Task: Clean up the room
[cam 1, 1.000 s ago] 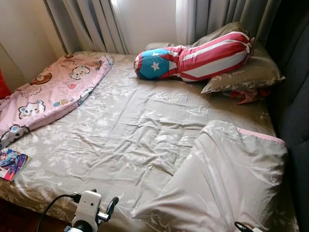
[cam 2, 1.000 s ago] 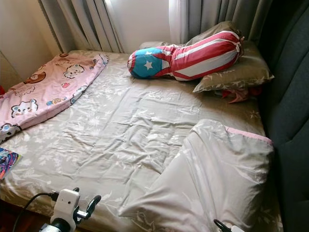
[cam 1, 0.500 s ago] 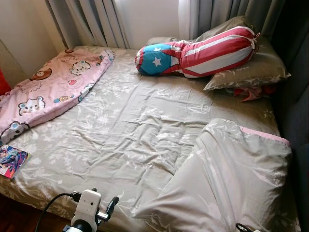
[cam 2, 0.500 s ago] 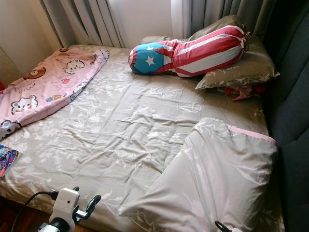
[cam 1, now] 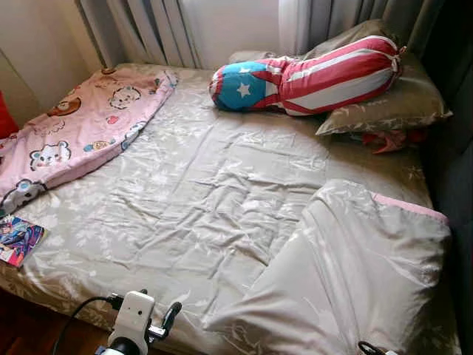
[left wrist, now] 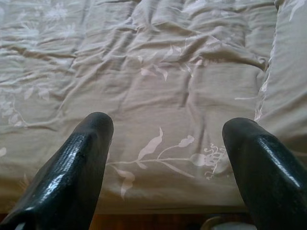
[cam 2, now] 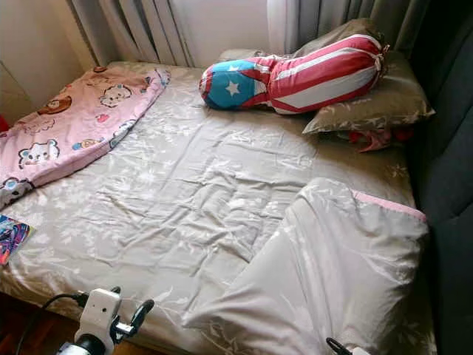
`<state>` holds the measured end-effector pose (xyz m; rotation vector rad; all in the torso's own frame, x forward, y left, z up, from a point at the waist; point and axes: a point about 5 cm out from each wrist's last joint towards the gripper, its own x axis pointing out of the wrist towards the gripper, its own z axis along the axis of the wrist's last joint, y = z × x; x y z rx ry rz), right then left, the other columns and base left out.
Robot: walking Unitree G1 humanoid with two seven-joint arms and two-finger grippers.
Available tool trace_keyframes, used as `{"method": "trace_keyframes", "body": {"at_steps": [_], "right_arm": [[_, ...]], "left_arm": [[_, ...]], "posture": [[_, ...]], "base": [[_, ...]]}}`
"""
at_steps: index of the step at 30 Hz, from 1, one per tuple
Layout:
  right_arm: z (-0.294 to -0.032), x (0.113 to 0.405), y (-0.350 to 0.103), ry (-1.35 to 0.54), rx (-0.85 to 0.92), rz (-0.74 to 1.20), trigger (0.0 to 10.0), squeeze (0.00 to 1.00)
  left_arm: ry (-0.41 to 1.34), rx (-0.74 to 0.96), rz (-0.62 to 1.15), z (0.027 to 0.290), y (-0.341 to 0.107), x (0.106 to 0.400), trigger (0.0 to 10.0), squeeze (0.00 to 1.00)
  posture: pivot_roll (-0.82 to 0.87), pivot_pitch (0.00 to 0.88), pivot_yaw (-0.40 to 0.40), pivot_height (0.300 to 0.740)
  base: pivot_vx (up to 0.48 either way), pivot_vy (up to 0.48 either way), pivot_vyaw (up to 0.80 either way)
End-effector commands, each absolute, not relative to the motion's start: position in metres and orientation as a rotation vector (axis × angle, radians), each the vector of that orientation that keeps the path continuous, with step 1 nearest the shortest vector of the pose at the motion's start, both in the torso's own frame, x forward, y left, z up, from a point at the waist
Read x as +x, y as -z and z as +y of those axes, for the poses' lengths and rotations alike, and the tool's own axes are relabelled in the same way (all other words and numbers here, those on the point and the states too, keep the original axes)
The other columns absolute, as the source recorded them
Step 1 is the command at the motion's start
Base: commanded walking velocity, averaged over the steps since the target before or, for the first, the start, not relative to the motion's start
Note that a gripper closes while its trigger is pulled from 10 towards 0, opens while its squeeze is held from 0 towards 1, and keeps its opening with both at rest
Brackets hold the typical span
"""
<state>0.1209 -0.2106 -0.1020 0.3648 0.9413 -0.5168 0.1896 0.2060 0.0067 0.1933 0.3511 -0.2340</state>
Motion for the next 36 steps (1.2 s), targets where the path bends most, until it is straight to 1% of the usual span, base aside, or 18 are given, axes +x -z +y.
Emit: {"method": "trace_keyframes", "body": {"at_steps": [1, 4, 14, 21, 27, 34, 36], "right_arm": [[-0.195, 0.095, 0.113, 0.495, 0.381, 1.064, 0.0, 0.0], [-0.194, 0.098, 0.112, 0.466, 0.356, 1.059, 0.0, 0.0], [-0.193, 0.105, 0.11, 0.443, 0.357, 1.034, 0.0, 0.0], [-0.194, 0.11, 0.109, 0.412, 0.326, 1.028, 0.0, 0.0], [-0.194, 0.115, 0.107, 0.395, 0.33, 1.006, 0.0, 0.0], [-0.195, 0.126, 0.104, 0.376, 0.373, 0.957, 0.0, 0.0], [-0.196, 0.129, 0.102, 0.366, 0.355, 0.946, 0.0, 0.0]], "left_arm": [[0.237, 0.202, 0.355, 0.206, -0.007, 0.189, 10.0, 0.0], [0.235, 0.202, 0.355, 0.206, -0.007, 0.19, 10.0, 0.0], [0.23, 0.2, 0.359, 0.206, -0.006, 0.188, 10.0, 0.0], [0.23, 0.191, 0.348, 0.202, -0.006, 0.195, 10.0, 0.0], [0.229, 0.186, 0.344, 0.199, -0.005, 0.199, 10.0, 0.0], [0.226, 0.175, 0.333, 0.195, -0.004, 0.207, 10.0, 0.0], [0.228, 0.168, 0.327, 0.192, -0.004, 0.21, 10.0, 0.0]], "posture": [[0.13, 0.138, 0.094, 0.694], [0.13, 0.135, 0.093, 0.694], [0.13, 0.127, 0.087, 0.694], [0.12, 0.113, 0.081, 0.694], [0.12, 0.101, 0.077, 0.694], [0.1, 0.07, 0.064, 0.694], [0.09, 0.063, 0.06, 0.694]], "base": [[0.0, 0.0, 0.0], [0.0, 0.0, 0.0], [0.0, 0.0, 0.0], [0.0, 0.0, 0.0], [0.0, 0.0, 0.0], [0.0, 0.0, 0.0], [0.0, 0.0, 0.0]]}}
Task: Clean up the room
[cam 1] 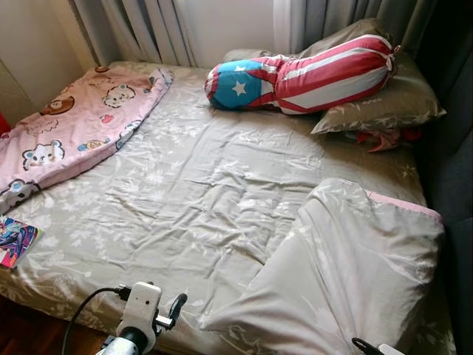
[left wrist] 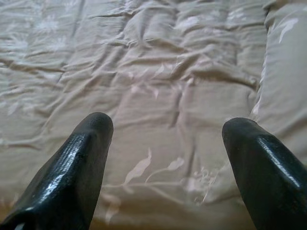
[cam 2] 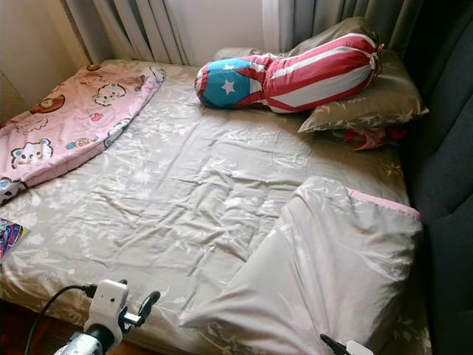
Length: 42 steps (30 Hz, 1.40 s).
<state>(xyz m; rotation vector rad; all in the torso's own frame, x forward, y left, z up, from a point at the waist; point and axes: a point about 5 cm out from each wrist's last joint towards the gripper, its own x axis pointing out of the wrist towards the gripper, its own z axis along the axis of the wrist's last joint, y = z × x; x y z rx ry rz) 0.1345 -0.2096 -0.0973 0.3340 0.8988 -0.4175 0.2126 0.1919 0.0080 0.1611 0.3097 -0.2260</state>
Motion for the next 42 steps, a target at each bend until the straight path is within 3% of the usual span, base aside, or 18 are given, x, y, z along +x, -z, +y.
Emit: {"method": "trace_keyframes", "body": {"at_steps": [1, 8, 9, 10, 11, 16, 25, 34, 42], "right_arm": [[-0.197, 0.13, 0.102, 0.365, 0.349, 0.944, 0.0, 0.0], [-0.205, 0.135, 0.099, 0.358, 0.303, 0.949, 0.0, 0.0], [-0.206, 0.136, 0.099, 0.347, 0.282, 0.95, 5.3, 0.0], [-0.206, 0.136, 0.099, 0.341, 0.275, 0.948, 5.3, 0.0], [-0.207, 0.138, 0.098, 0.314, 0.239, 0.943, 10.0, 0.0], [-0.216, 0.147, 0.091, 0.178, -0.018, 0.923, 10.0, 0.0], [-0.248, 0.156, 0.08, 0.224, -0.102, 0.873, 10.0, 0.0], [-0.252, 0.193, 0.057, 0.305, 0.114, 0.661, 10.0, 0.0], [-0.254, 0.219, 0.037, 0.286, 0.146, 0.508, 10.0, 0.0]], "left_arm": [[0.228, 0.166, 0.325, 0.191, -0.004, 0.211, 10.0, 0.0], [0.217, 0.149, 0.324, 0.184, 0.001, 0.221, 10.0, 0.0], [0.214, 0.147, 0.326, 0.183, 0.003, 0.222, 10.0, 0.0], [0.212, 0.146, 0.328, 0.183, 0.003, 0.222, 10.0, 0.0], [0.206, 0.142, 0.334, 0.183, 0.005, 0.222, 10.0, 0.0], [0.179, 0.122, 0.355, 0.183, 0.013, 0.221, 10.0, 0.0], [0.159, 0.104, 0.372, 0.177, 0.021, 0.223, 10.0, 0.0], [0.111, 0.063, 0.363, 0.175, 0.02, 0.233, 10.0, 0.0], [0.102, 0.055, 0.351, 0.174, 0.02, 0.235, 10.0, 0.0]], "posture": [[0.09, 0.063, 0.06, 0.694], [0.07, 0.025, 0.033, 0.694], [0.07, 0.022, 0.03, 0.694], [0.07, 0.019, 0.028, 0.694], [0.07, 0.014, 0.023, 0.694], [0.06, 0.001, 0.008, 0.694], [0.03, 0.0, -0.022, 0.694], [-0.01, 0.018, -0.05, 0.694], [-0.02, 0.021, -0.051, 0.694]], "base": [[0.0, 0.0, 0.0], [0.0, 0.0, 0.0], [0.0, 0.0, 0.0], [0.0, 0.0, 0.0], [0.0, 0.0, 0.0], [0.0, 0.0, 0.0], [0.0, 0.0, 0.0], [0.0, 0.0, 0.0], [0.0, 0.0, 0.0]]}}
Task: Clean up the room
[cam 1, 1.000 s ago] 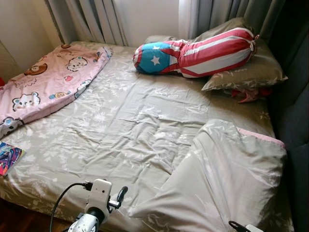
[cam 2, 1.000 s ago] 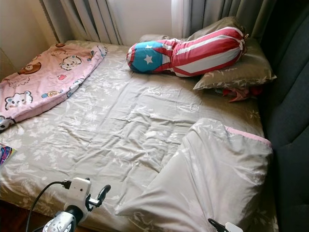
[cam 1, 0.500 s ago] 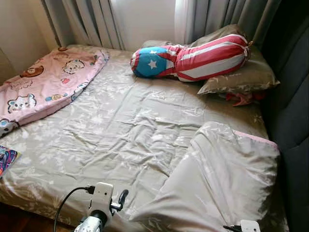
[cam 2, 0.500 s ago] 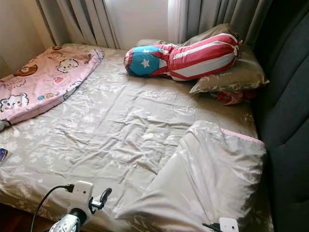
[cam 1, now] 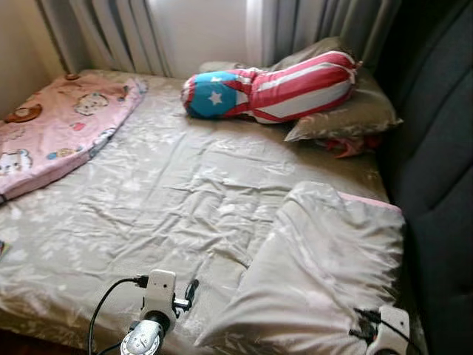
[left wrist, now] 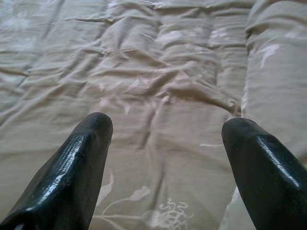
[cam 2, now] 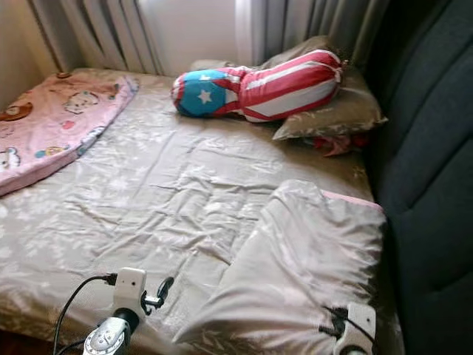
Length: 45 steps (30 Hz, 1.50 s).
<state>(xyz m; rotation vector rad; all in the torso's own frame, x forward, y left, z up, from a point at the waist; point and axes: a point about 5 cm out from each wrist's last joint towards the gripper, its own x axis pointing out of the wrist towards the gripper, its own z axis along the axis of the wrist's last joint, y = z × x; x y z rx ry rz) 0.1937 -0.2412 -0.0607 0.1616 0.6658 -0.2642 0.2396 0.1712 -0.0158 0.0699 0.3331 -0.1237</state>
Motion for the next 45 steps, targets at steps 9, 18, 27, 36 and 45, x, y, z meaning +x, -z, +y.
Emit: {"method": "trace_keyframes", "body": {"at_steps": [9, 18, 27, 36, 45], "right_arm": [[-0.242, 0.219, 0.038, 0.247, 0.188, 0.465, 10.0, 0.0], [-0.235, 0.216, 0.041, 0.229, 0.227, 0.451, 10.0, 0.0], [-0.227, 0.209, 0.049, 0.221, 0.214, 0.515, 10.0, 0.0], [-0.224, 0.208, 0.051, 0.223, 0.233, 0.514, 10.0, 0.0], [-0.222, 0.211, 0.049, 0.217, 0.238, 0.505, 10.0, 0.0]], "left_arm": [[0.089, 0.056, 0.357, 0.179, 0.024, 0.229, 10.0, 0.0], [0.08, 0.047, 0.344, 0.179, 0.022, 0.23, 10.0, 0.0], [0.087, 0.045, 0.362, 0.178, 0.027, 0.225, 10.0, 0.0], [0.094, 0.047, 0.372, 0.18, 0.029, 0.222, 10.0, 0.0], [0.096, 0.034, 0.372, 0.176, 0.03, 0.224, 10.0, 0.0]], "posture": [[0.01, 0.0, -0.043, 0.694], [0.0, 0.0, -0.048, 0.699], [0.0, 0.0, -0.042, 0.74], [0.0, 0.0, -0.036, 0.74], [0.01, 0.0, -0.048, 0.74]], "base": [[0.0, 0.0, 0.0], [0.0, 0.0, 0.0], [0.0, 0.0, 0.0], [0.0, 0.0, 0.0], [0.0, 0.0, 0.0]]}}
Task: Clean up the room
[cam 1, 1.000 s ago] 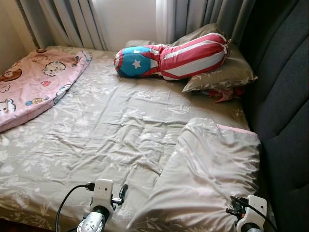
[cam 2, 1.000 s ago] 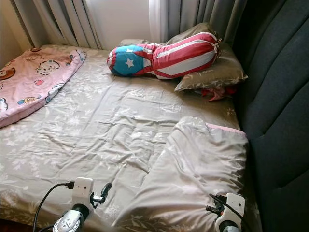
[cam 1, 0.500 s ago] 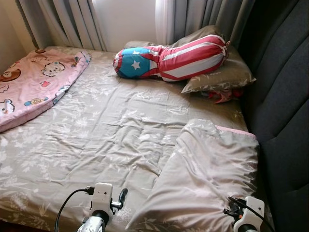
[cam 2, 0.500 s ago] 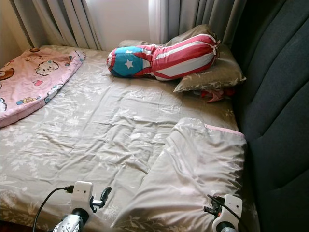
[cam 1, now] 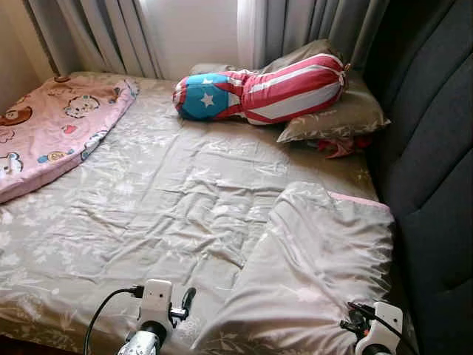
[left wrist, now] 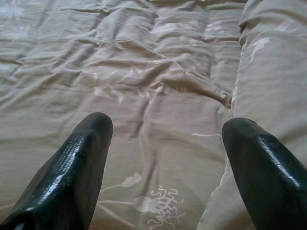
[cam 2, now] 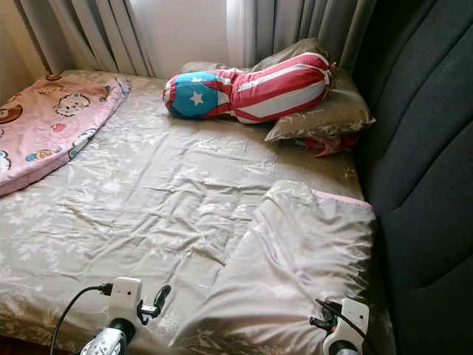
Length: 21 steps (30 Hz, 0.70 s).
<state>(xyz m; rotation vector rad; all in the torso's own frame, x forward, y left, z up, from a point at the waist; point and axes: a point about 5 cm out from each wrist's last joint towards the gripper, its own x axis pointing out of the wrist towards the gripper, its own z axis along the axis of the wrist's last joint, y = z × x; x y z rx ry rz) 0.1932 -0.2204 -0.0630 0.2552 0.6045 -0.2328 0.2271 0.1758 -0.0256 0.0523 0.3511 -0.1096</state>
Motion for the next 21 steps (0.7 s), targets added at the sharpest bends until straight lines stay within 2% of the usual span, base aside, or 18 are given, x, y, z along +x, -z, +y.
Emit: {"method": "trace_keyframes", "body": {"at_steps": [1, 7, 13, 19, 21], "right_arm": [[-0.2227, 0.2114, 0.0492, 0.225, 0.237, 0.51, 10.0, 0.0], [-0.2258, 0.2116, 0.0491, 0.246, 0.225, 0.52, 10.0, 0.0], [-0.2294, 0.2092, 0.0501, 0.268, 0.217, 0.531, 10.0, 0.0], [-0.2302, 0.2104, 0.0488, 0.271, 0.196, 0.525, 10.0, 0.0], [-0.2315, 0.2107, 0.0483, 0.282, 0.197, 0.522, 10.0, 0.0]], "left_arm": [[0.097, 0.034, 0.372, 0.1762, 0.0295, 0.2244, 10.0, 0.0], [0.105, 0.036, 0.361, 0.1757, 0.0278, 0.2263, 10.0, 0.0], [0.101, 0.04, 0.367, 0.1776, 0.029, 0.2247, 10.0, 0.0], [0.089, 0.036, 0.365, 0.1773, 0.0291, 0.2251, 10.0, 0.0], [0.089, 0.036, 0.365, 0.1771, 0.029, 0.2251, 10.0, 0.0]], "posture": [[0.01, 0.0, -0.05, 0.74], [0.01, 0.0, -0.055, 0.74], [0.0, 0.0, -0.056, 0.74], [0.0, 0.0, -0.057, 0.74], [0.01, 0.0, -0.057, 0.74]], "base": [[0.0, 0.0, 0.0], [0.0, -0.045, 0.0], [0.0, -0.292, -0.7], [0.0, 0.0, -0.74], [0.0, 0.0, 0.0]]}}
